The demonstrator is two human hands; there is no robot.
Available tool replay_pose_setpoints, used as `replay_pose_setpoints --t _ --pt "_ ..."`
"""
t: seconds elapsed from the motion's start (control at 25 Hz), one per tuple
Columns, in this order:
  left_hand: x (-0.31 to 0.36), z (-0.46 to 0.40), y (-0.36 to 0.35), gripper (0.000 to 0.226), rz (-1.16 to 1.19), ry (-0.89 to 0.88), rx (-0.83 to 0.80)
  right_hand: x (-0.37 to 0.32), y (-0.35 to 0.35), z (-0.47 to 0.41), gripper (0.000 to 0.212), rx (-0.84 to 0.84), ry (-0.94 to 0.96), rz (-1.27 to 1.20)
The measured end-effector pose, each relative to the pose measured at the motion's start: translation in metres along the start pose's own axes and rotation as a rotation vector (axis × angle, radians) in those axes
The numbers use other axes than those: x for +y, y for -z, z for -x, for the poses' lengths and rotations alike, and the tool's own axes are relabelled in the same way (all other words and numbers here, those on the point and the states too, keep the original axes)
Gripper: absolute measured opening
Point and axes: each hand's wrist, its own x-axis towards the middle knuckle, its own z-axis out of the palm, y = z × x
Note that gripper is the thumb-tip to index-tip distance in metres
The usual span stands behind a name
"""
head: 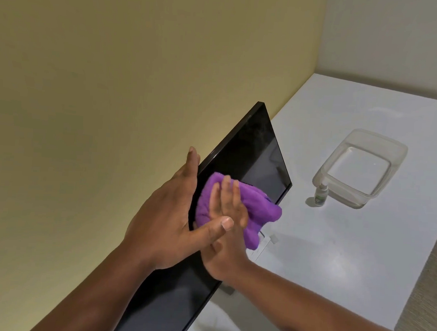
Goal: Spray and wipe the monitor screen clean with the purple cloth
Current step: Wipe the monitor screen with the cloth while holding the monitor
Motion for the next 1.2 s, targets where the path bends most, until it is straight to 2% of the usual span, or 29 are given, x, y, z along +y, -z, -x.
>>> replay_pose_setpoints --t 0.08,0.12,0.16,0.2,0.28,0.4,0.44,0.48,0.52,0.56,0.6,0.64,0.68,0.72,0.84,0.88,0.92,1.04,1.08,1.12,1.2 --pt "-0.002 0.001 -0.001 0.112 -0.066 -0.002 -0.035 0.017 0.008 -0.005 0.075 0.036 -0.258 0.058" --pt "-0.002 0.0 -0.002 0.11 -0.081 -0.004 -0.038 0.016 0.014 -0.018 0.077 0.103 -0.399 0.046" --pt "-0.002 0.0 -0.003 0.11 -0.084 0.0 -0.036 0.013 0.02 -0.033 0.084 0.165 -0.448 0.0" --pt "-0.001 -0.001 -0.003 0.11 -0.087 0.002 -0.035 0.009 0.022 -0.047 0.087 0.212 -0.418 -0.042" --pt "-0.001 -0.002 -0.002 0.113 -0.092 0.014 -0.04 -0.01 0.015 -0.061 0.087 0.244 -0.238 -0.101" --pt "-0.002 -0.001 -0.001 0.114 -0.069 0.035 -0.049 -0.017 -0.009 -0.022 0.072 0.14 0.049 -0.112" --pt "-0.001 0.0 0.0 0.113 -0.072 0.035 -0.054 -0.005 -0.011 -0.006 0.074 0.1 0.095 -0.089" --pt "0.0 0.0 0.0 0.113 -0.076 0.034 -0.059 0.012 -0.01 0.003 0.087 0.069 0.086 -0.081" --pt "0.0 0.0 0.001 0.112 -0.077 0.035 -0.061 0.024 -0.006 0.004 0.095 0.056 0.0 -0.084" --pt "0.001 -0.001 0.001 0.112 -0.075 0.034 -0.058 0.025 -0.002 -0.003 0.092 0.082 -0.108 -0.09" --pt "0.0 -0.002 0.001 0.112 -0.076 0.03 -0.053 0.017 -0.002 -0.018 0.084 0.159 -0.219 -0.142" --pt "0.001 -0.002 0.0 0.112 -0.083 0.028 -0.051 0.0 0.001 -0.036 0.087 0.283 -0.312 -0.25" --pt "0.0 -0.002 0.0 0.112 -0.093 0.027 -0.049 -0.017 -0.001 -0.049 0.103 0.386 -0.323 -0.38" --pt "0.0 -0.001 -0.001 0.112 -0.101 0.027 -0.044 -0.03 -0.004 -0.054 0.113 0.395 -0.281 -0.446" --pt "0.0 0.001 -0.001 0.111 -0.09 0.032 -0.038 -0.019 -0.014 -0.02 0.082 0.172 0.007 -0.09" --pt "0.0 0.001 0.0 0.11 -0.087 0.033 -0.041 0.0 -0.013 -0.005 0.089 0.08 0.058 -0.059" --pt "0.0 0.001 0.0 0.11 -0.089 0.031 -0.046 0.017 -0.008 0.005 0.097 0.032 0.018 -0.086" --pt "0.0 0.0 0.001 0.111 -0.104 0.016 -0.042 0.02 0.002 -0.028 0.081 0.18 -0.317 -0.215" --pt "0.0 0.0 -0.001 0.112 -0.108 0.012 -0.039 0.01 0.005 -0.047 0.087 0.24 -0.373 -0.266" --pt "0.0 0.001 -0.001 0.113 -0.11 0.011 -0.034 -0.001 0.005 -0.06 0.087 0.259 -0.346 -0.299" --pt "-0.001 0.002 -0.002 0.112 -0.104 0.014 -0.023 -0.009 -0.001 -0.054 0.076 0.235 -0.106 -0.225"
